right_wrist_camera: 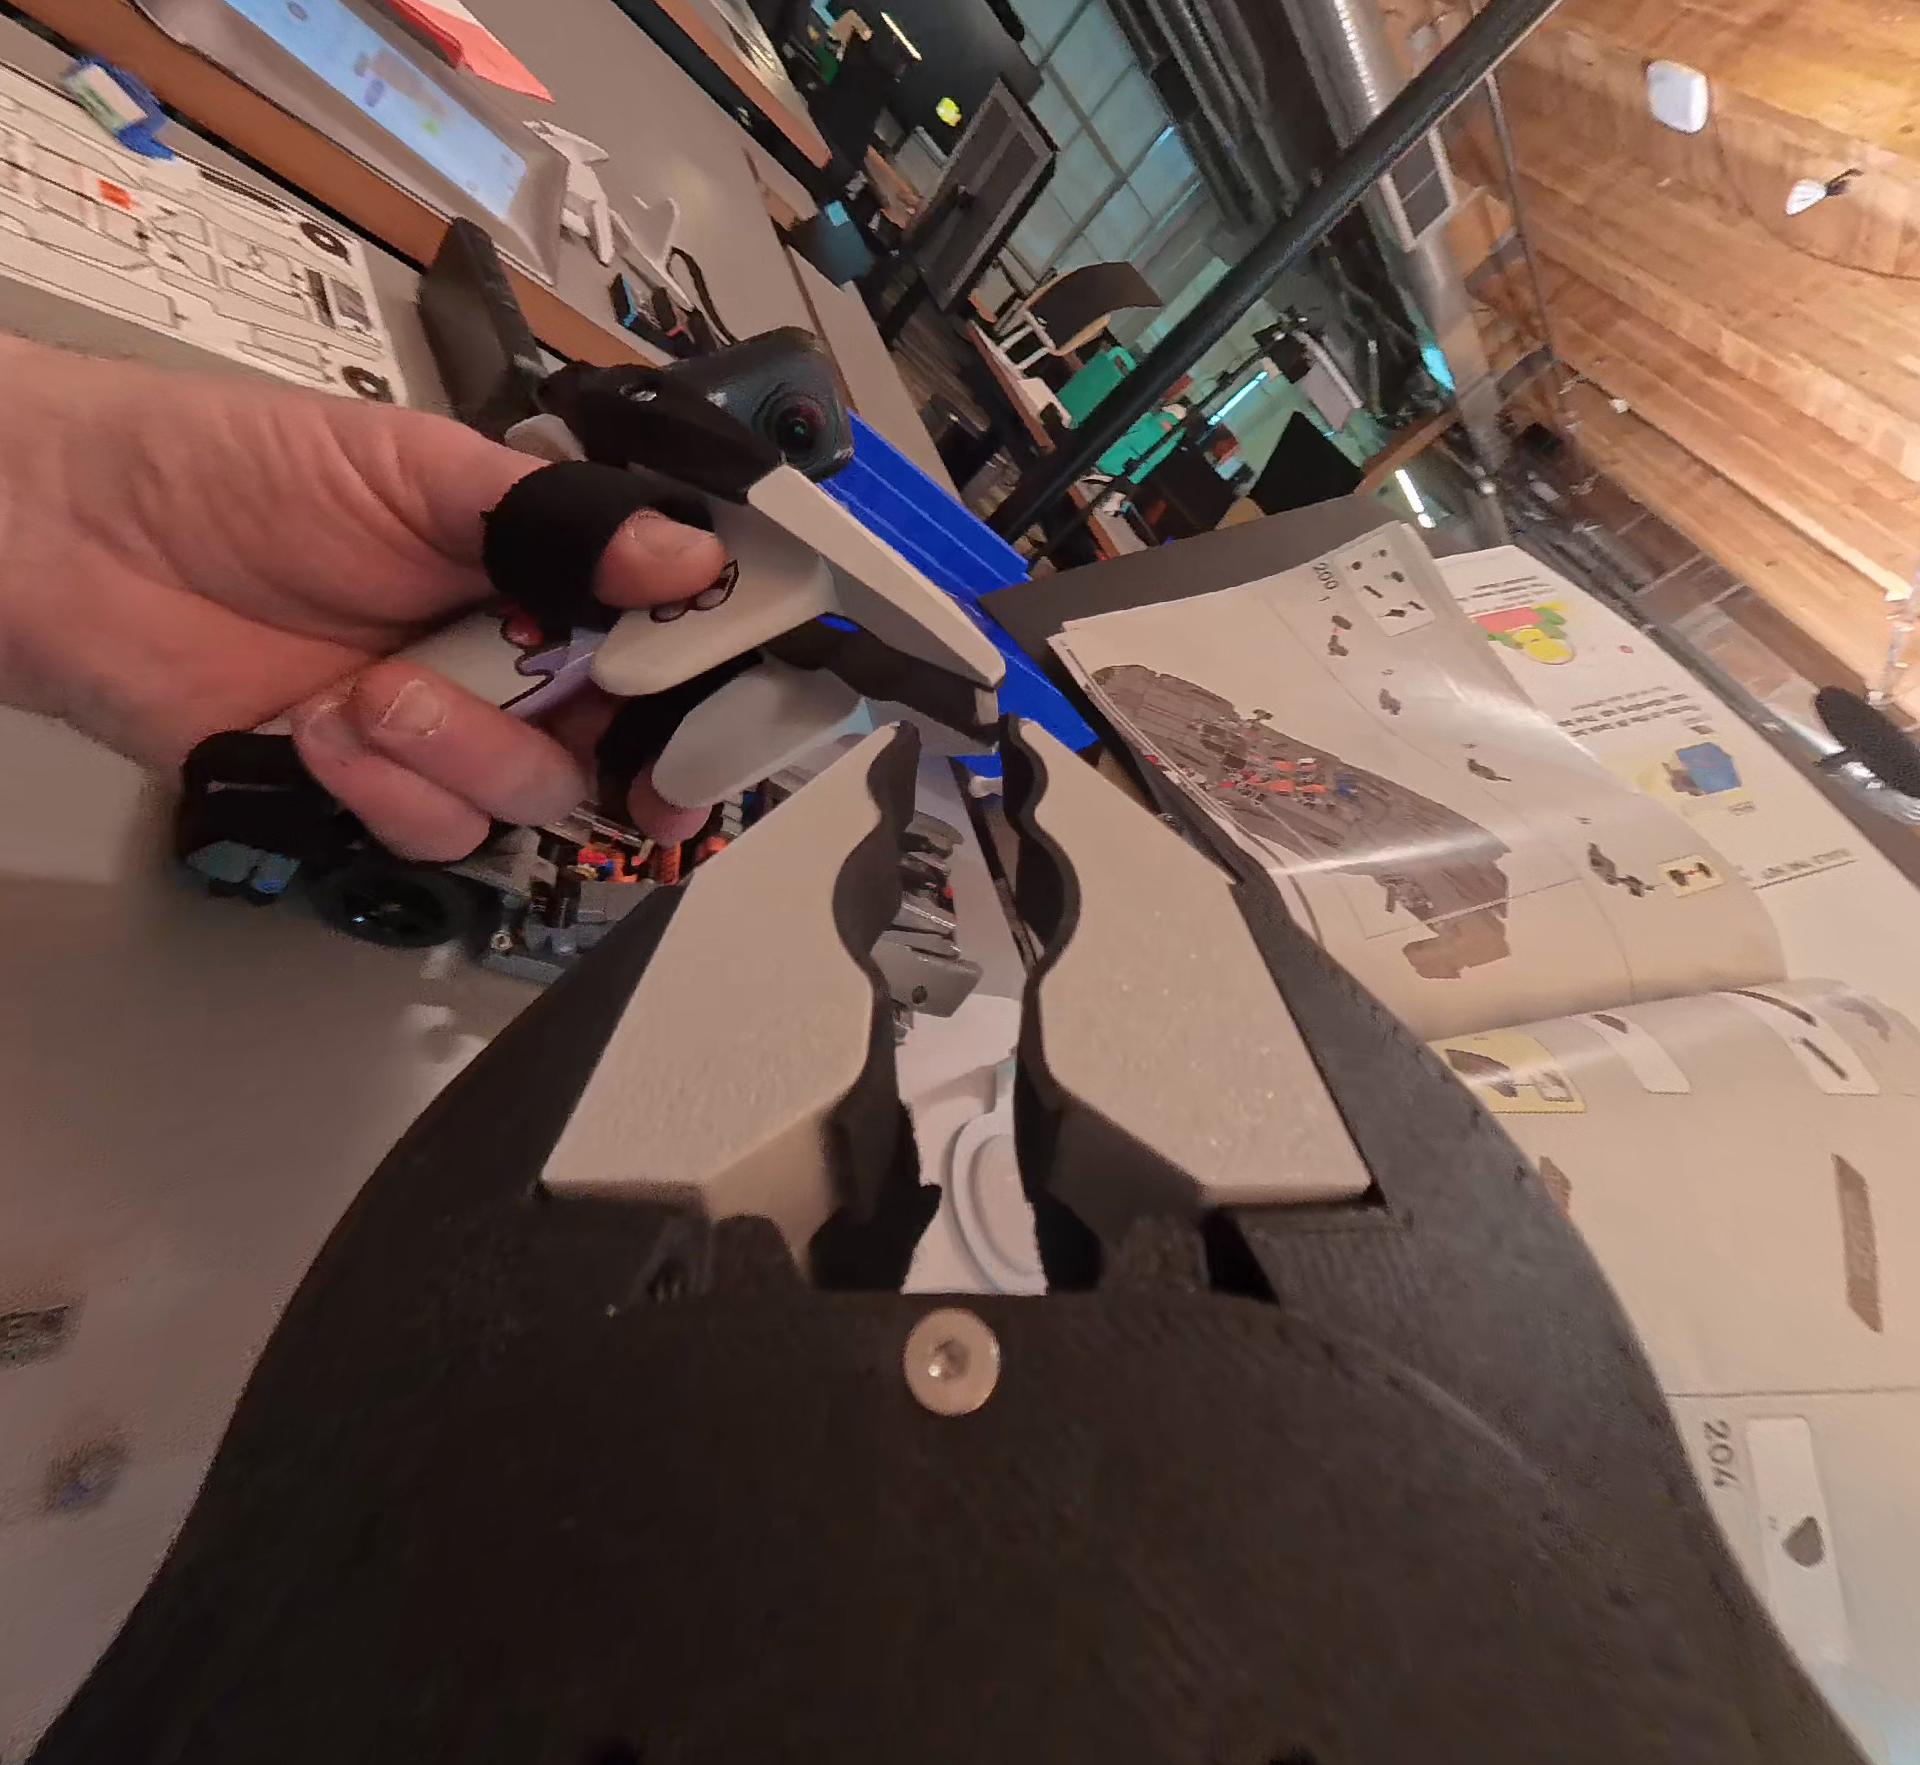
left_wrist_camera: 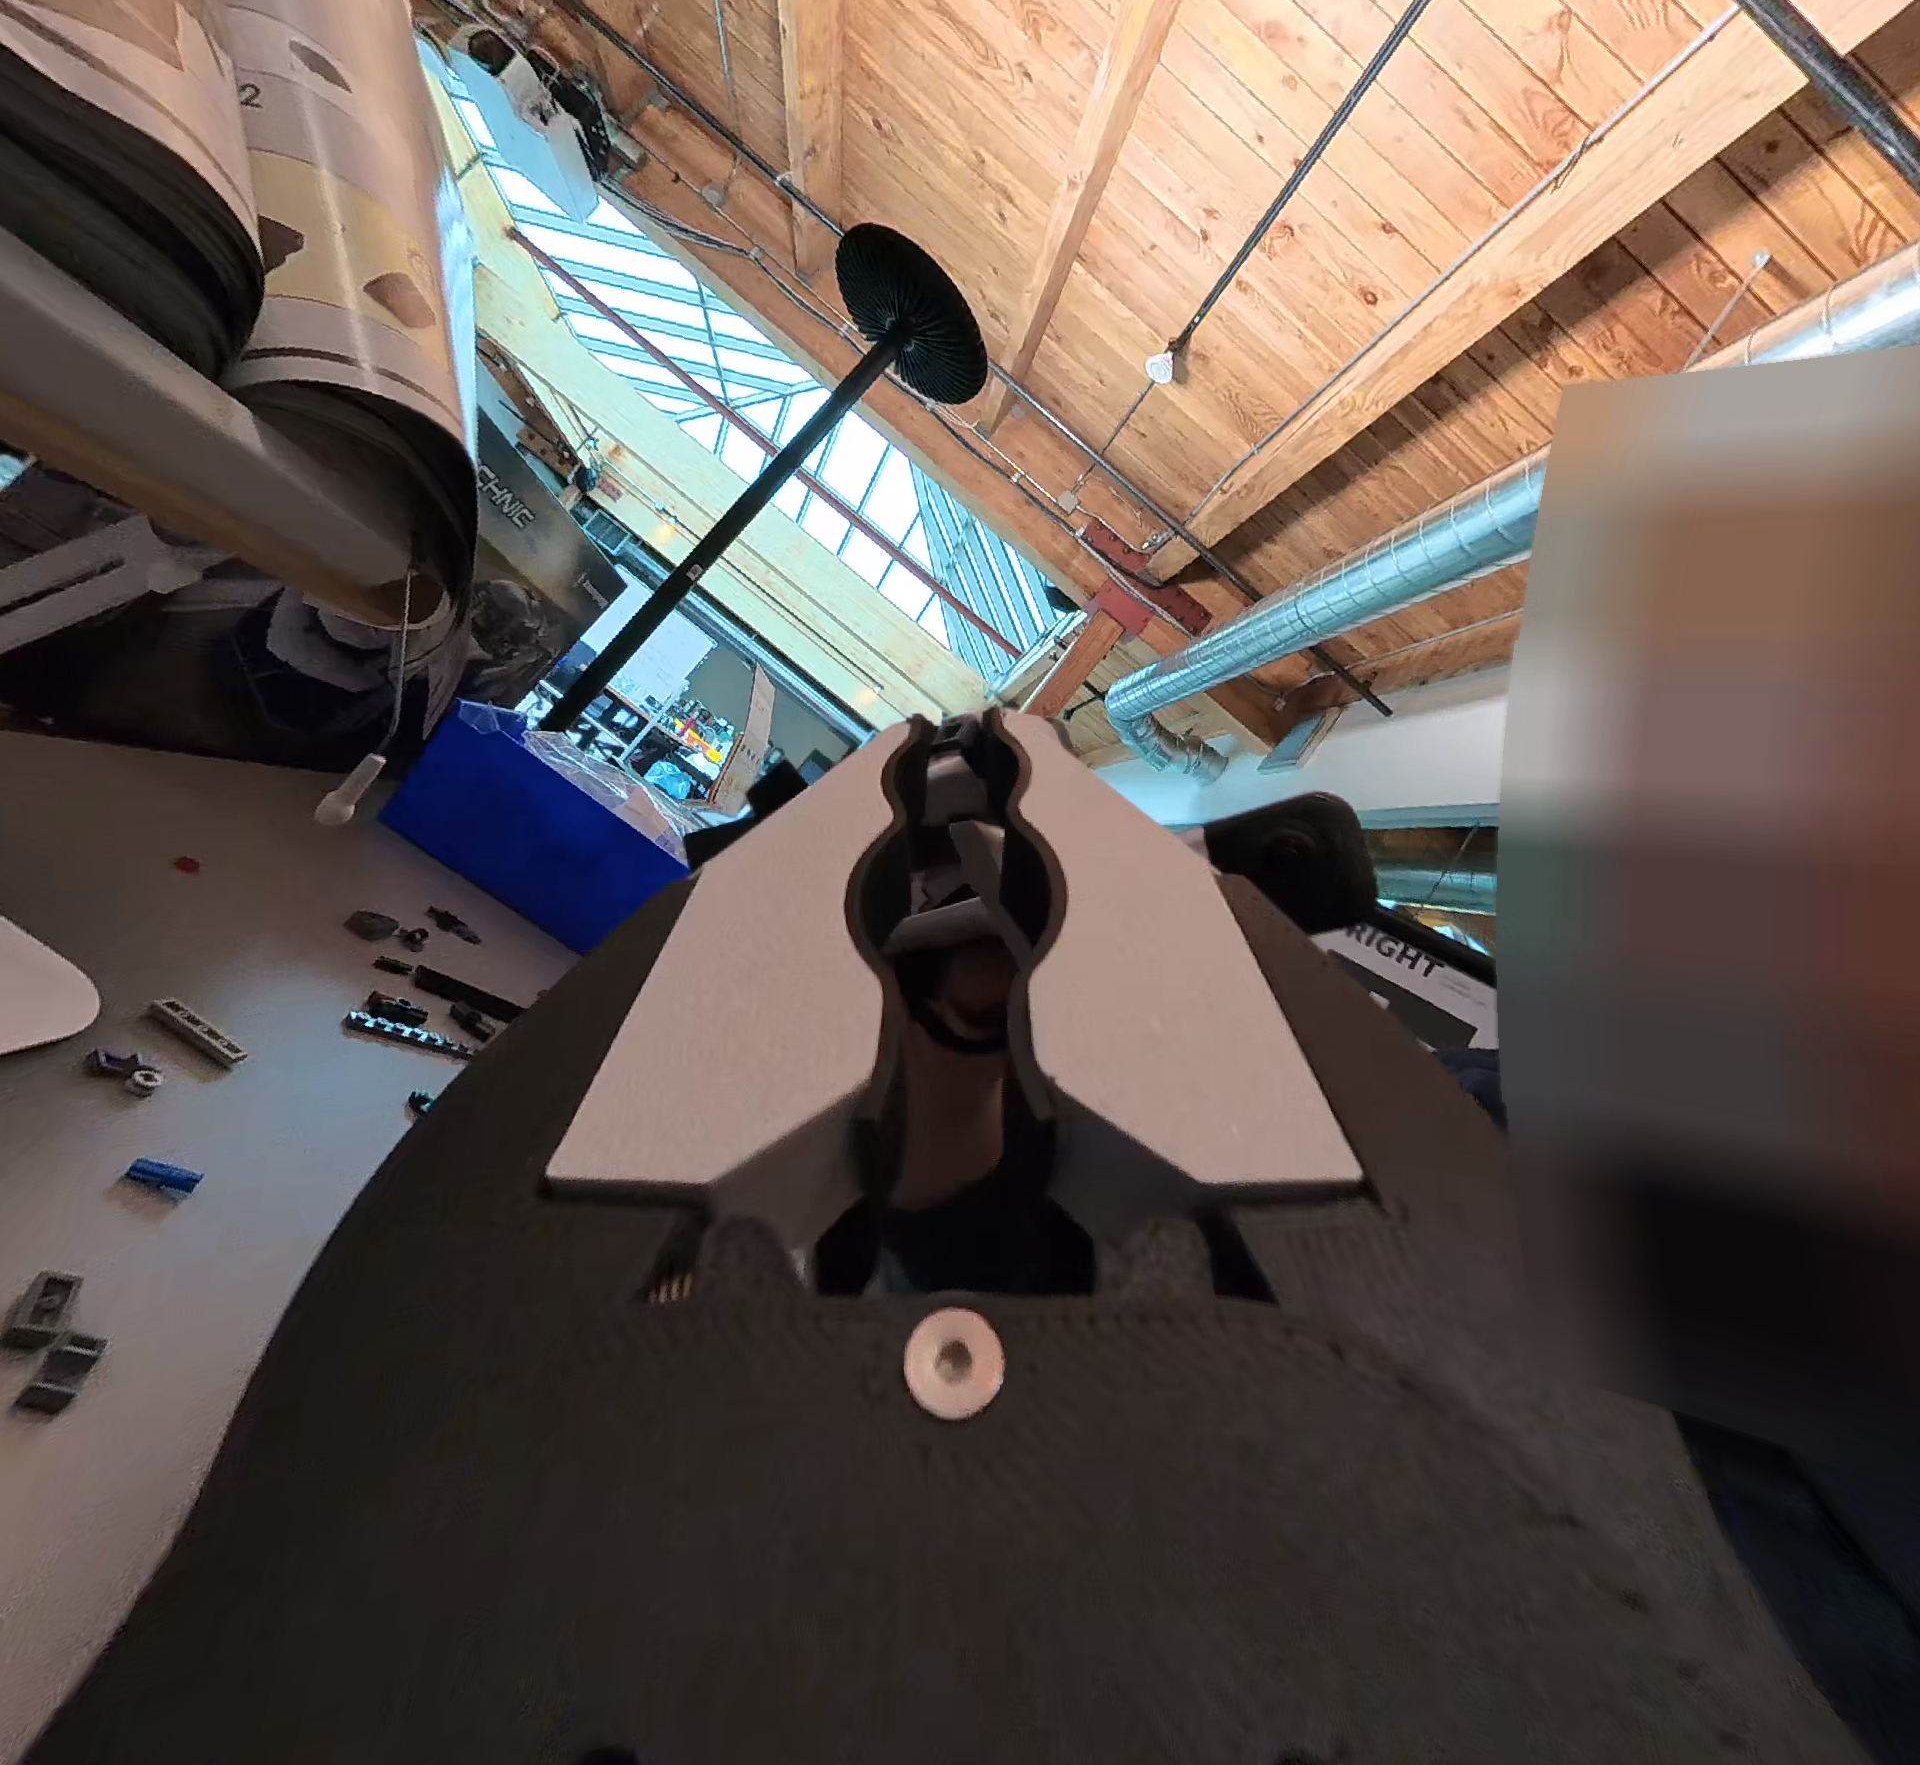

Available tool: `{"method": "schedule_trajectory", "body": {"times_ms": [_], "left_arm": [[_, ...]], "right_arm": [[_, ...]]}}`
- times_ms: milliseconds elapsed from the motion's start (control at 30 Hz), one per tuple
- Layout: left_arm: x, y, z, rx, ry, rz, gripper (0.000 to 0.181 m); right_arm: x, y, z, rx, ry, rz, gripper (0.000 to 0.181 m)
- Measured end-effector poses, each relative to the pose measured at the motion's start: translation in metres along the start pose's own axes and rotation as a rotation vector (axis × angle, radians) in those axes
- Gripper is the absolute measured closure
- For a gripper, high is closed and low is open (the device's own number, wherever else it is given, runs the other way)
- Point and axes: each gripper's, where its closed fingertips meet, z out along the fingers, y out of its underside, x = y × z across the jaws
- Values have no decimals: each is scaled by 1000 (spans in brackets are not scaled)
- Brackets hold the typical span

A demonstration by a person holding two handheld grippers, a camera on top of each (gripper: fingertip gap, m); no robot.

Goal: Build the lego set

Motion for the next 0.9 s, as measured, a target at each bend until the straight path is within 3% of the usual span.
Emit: {"method": "schedule_trajectory", "body": {"times_ms": [200,333,900], "left_arm": [[-4,7,8,12,1,-34,173],[-3,10,10,-1,15,-42,173],[13,53,22,-264,114,-41,174]], "right_arm": [[8,5,2,-51,78,-26,172],[8,6,0,-44,47,-13,175],[-14,3,-41,15,-425,108,178]]}}
